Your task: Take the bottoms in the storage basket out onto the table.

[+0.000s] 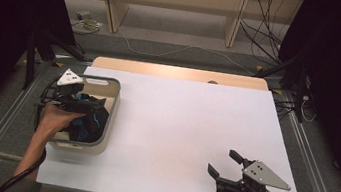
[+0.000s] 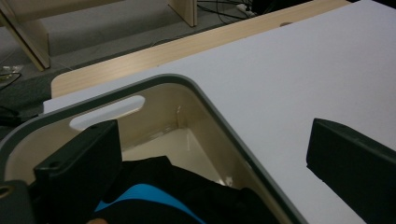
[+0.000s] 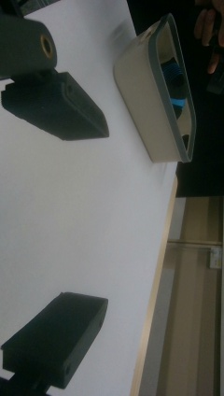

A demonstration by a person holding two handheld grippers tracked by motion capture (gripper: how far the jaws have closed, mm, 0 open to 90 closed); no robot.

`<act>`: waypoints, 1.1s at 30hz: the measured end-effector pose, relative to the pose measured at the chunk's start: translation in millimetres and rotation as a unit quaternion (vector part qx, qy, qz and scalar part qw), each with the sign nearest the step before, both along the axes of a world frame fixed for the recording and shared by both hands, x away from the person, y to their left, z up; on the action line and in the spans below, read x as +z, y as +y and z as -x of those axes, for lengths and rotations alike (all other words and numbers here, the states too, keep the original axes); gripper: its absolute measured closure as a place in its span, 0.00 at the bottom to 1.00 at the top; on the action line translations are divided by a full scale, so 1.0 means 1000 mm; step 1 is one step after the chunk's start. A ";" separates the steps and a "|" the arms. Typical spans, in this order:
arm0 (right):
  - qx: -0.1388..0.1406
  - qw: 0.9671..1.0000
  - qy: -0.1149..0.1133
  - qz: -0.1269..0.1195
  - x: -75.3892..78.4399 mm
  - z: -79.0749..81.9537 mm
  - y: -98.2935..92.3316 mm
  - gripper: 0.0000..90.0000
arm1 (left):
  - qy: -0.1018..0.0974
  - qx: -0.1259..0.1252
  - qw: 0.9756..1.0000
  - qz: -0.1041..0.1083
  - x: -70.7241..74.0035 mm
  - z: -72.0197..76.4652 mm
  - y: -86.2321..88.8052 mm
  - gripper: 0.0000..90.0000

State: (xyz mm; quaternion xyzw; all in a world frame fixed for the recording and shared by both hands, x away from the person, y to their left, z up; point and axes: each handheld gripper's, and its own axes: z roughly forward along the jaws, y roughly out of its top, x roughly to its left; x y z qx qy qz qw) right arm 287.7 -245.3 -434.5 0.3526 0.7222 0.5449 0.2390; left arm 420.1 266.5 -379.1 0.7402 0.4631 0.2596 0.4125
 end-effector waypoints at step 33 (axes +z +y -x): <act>0.009 1.000 0.001 0.004 -0.001 0.000 0.002 0.18 | 0.132 0.058 0.989 -0.043 -0.024 -0.017 0.019 0.03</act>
